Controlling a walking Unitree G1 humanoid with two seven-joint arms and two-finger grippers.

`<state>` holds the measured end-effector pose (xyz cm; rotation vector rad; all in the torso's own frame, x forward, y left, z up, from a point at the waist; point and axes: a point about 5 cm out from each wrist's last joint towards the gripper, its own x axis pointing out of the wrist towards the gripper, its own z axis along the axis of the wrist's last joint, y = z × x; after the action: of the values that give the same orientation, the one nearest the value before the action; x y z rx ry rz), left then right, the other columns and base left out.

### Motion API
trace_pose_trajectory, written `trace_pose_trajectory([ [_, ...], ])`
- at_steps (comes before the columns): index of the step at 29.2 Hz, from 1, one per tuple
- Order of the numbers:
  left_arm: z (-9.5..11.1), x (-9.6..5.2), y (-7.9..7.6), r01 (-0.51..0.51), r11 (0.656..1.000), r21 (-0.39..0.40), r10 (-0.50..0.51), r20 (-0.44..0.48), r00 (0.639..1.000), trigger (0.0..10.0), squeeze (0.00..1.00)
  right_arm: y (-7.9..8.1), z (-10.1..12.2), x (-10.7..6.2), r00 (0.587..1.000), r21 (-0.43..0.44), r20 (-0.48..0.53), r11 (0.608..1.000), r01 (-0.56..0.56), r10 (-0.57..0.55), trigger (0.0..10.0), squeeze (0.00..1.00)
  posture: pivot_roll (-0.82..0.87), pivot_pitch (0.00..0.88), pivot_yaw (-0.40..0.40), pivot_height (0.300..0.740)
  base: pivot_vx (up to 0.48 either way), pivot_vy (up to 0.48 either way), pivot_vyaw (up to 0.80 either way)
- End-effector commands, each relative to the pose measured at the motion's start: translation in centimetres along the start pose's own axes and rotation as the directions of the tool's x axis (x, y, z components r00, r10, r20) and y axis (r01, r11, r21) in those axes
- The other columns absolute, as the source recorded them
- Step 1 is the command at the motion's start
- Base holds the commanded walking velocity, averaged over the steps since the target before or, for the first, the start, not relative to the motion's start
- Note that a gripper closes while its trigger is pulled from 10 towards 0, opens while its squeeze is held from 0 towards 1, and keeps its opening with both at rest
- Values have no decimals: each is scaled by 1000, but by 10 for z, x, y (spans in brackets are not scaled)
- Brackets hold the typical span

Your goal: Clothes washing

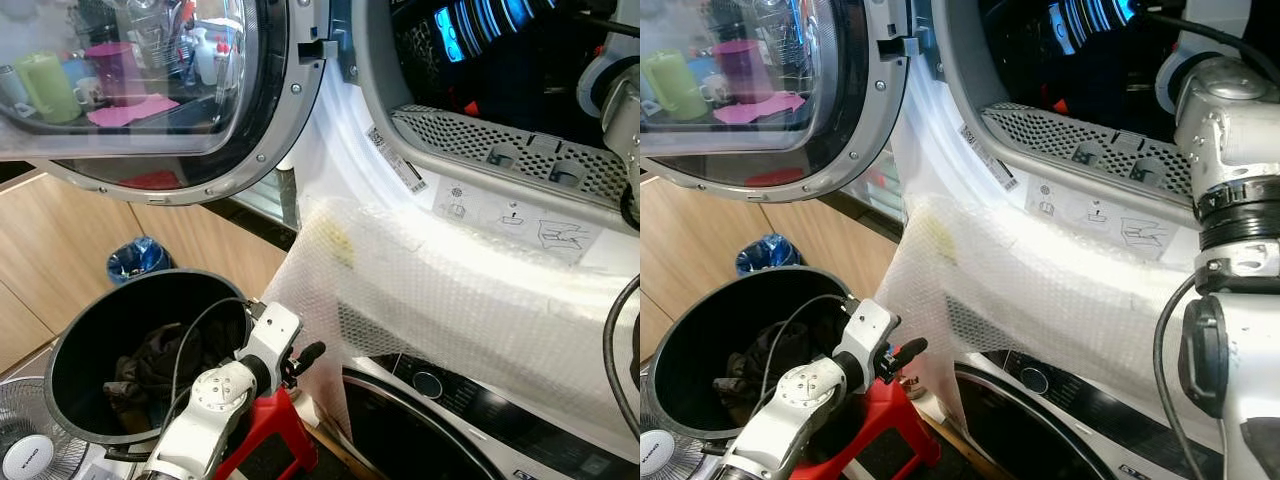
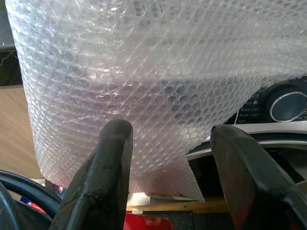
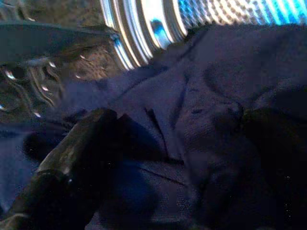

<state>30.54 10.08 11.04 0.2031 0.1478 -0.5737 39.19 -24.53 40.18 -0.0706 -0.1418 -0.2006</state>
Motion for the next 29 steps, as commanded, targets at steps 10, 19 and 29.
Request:
trace_pose_trajectory([
  [10, 5, 5, 0, 9, 1000, 13, -9, -5, 1000, 10000, 0, -80, -16, -14, 919, 201, -39, 898, 391, -391, 10000, 0, 17, 83, 58, 740, 0, 0, 0],
  [19, 6, 5, 2, 8, 1000, 20, -8, -8, 1000, 10000, 0, -26, 6, -16, 994, 265, 90, 964, 33, -59, 10000, 0, 21, 89, 64, 740, 0, 0, 0],
  [29, 6, 5, 0, 14, 1000, 11, -14, -2, 1000, 10000, 0, -3, 67, -77, 840, 202, 514, 927, -315, 174, 10000, 0, 17, 92, 61, 740, 0, 0, 0],
])
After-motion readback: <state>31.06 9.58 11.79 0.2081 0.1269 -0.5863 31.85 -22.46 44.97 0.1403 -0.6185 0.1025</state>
